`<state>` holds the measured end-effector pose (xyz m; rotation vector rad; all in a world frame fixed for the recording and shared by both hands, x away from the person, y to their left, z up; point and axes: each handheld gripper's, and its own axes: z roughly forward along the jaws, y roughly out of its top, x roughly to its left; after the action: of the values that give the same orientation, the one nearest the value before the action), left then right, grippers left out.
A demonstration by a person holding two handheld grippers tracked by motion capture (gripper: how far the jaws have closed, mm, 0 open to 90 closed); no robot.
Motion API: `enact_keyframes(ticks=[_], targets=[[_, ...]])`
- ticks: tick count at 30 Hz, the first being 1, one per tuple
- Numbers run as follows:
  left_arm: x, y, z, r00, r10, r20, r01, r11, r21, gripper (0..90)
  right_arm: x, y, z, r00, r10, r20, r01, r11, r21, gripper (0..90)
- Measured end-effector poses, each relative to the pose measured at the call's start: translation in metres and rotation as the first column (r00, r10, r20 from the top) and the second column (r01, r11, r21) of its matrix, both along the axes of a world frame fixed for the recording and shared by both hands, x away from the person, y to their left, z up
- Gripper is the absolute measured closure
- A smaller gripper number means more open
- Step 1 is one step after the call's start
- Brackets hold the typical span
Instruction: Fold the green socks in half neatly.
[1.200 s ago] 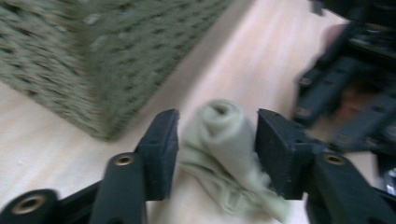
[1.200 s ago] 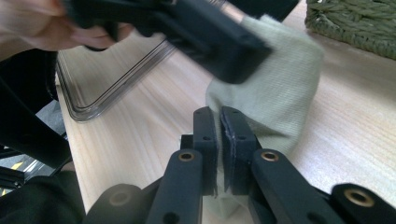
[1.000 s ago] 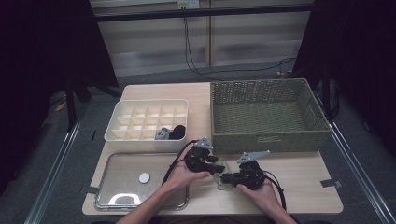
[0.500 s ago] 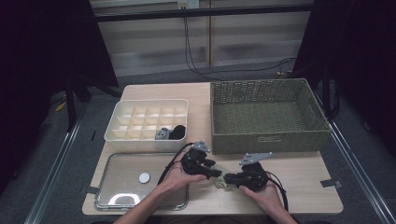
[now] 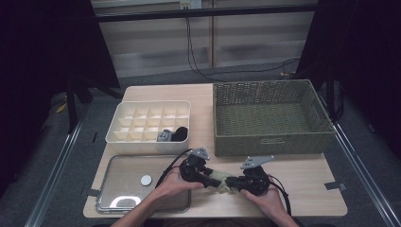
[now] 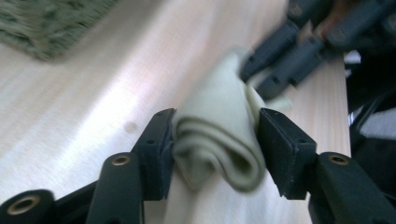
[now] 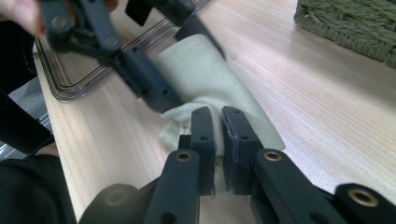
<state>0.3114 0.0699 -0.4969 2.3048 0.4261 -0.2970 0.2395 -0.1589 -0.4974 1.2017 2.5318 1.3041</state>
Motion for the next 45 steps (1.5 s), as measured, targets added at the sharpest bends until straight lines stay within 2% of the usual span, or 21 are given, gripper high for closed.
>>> enact_keyframes(ticks=[2,5,6,7,8,12,13,14,17,18,22,24,26,27,30,31,33,34,35,42,45], targets=[[-0.003,-0.001,0.001,0.9998,0.002,0.02,-0.003,1.0,0.009,50.8,0.001,0.0,0.0,1.0,0.0,0.0,0.0,1.0,0.002,84.0],[-0.003,-0.004,-0.001,1.0,0.006,-0.001,-0.006,0.9999,-0.015,54.9,0.002,-0.001,-0.001,1.0,0.003,0.002,-0.004,1.0,0.005,83.9],[-0.002,-0.004,0.0,1.0,-0.001,0.009,0.001,0.9999,0.013,55.8,0.002,-0.001,-0.001,1.0,0.002,0.002,-0.002,1.0,0.005,83.9],[-0.002,-0.004,-0.002,0.9999,0.002,-0.013,-0.002,0.9998,-0.021,58.5,0.002,-0.001,-0.001,1.0,0.003,0.005,-0.003,1.0,0.005,83.9],[-0.001,-0.004,-0.001,0.9998,-0.002,-0.022,0.002,1.0,-0.009,58.5,0.002,-0.001,-0.001,1.0,0.003,0.005,-0.003,1.0,0.005,83.9],[-0.001,-0.003,-0.002,0.9997,0.012,-0.022,-0.013,0.9997,-0.022,65.7,0.003,-0.003,-0.001,1.0,0.001,-0.002,-0.001,1.0,0.02,81.9],[-0.001,-0.003,0.0,0.9999,0.01,-0.007,-0.01,0.9999,0.002,67.6,0.004,-0.004,-0.001,1.0,-0.003,-0.004,0.004,1.0,0.028,76.7],[-0.001,-0.003,-0.001,0.9999,0.006,-0.009,-0.006,0.9998,-0.018,67.6,0.004,-0.004,-0.001,1.0,-0.003,-0.004,0.004,1.0,0.028,76.7],[-0.002,-0.004,0.002,0.9999,0.014,0.008,-0.014,0.9999,0.009,69.2,0.004,-0.006,0.001,1.0,-0.002,-0.003,0.002,0.999,0.051,68.3],[-0.002,-0.003,0.001,0.9999,0.013,-0.001,-0.013,0.9998,-0.014,69.2,0.004,-0.006,0.001,1.0,-0.002,-0.003,0.002,0.999,0.051,68.3],[-0.001,-0.001,0.003,0.9998,0.019,0.003,-0.019,0.9998,0.001,69.3,0.005,-0.009,0.001,0.9998,-0.014,0.015,0.013,0.998,0.059,63.1],[-0.001,-0.001,0.002,0.999,0.044,-0.002,-0.044,0.9987,-0.025,69.2,0.006,-0.01,0.003,0.9998,-0.014,0.014,0.013,0.998,0.064,60.6],[0.0,0.001,0.004,0.9992,0.039,-0.001,-0.039,0.9992,-0.002,68.9,0.006,-0.012,0.004,0.9995,-0.024,0.02,0.022,0.997,0.067,58.8],[0.0,0.002,0.004,0.9986,0.053,-0.002,-0.053,0.9985,-0.014,68.9,0.007,-0.013,0.004,0.9993,-0.028,0.024,0.026,0.997,0.067,57.4],[-0.001,0.004,0.003,0.9983,0.059,-0.005,-0.059,0.9978,-0.031,68.9,0.008,-0.017,0.007,0.9979,-0.051,0.039,0.048,0.996,0.077,49.4],[0.0,0.005,0.005,0.9989,0.046,0.002,-0.046,0.9989,-0.008,69.0,0.01,-0.019,0.007,0.9974,-0.064,0.033,0.062,0.995,0.078,43.8],[0.0,0.005,0.004,0.9988,0.049,-0.002,-0.049,0.9983,-0.033,69.1,0.011,-0.02,0.008,0.9965,-0.078,0.032,0.075,0.994,0.073,38.6],[0.0,0.005,0.005,0.9986,0.052,-0.006,-0.053,0.9982,-0.027,69.1,0.011,-0.02,0.008,0.9965,-0.078,0.032,0.075,0.994,0.073,38.6],[0.0,0.006,0.006,0.9982,0.06,-0.004,-0.06,0.9981,-0.013,69.2,0.012,-0.024,0.01,0.9955,-0.088,0.034,0.085,0.993,0.087,32.7],[0.001,0.012,0.009,0.9975,0.069,-0.012,-0.07,0.9967,-0.042,69.2,0.015,-0.038,0.015,0.9886,-0.147,0.032,0.143,0.983,0.113,19.6],[0.002,0.013,0.012,0.998,0.063,-0.011,-0.063,0.9978,-0.02,69.2,0.015,-0.044,0.017,0.9849,-0.169,0.037,0.164,0.979,0.122,16.4]])
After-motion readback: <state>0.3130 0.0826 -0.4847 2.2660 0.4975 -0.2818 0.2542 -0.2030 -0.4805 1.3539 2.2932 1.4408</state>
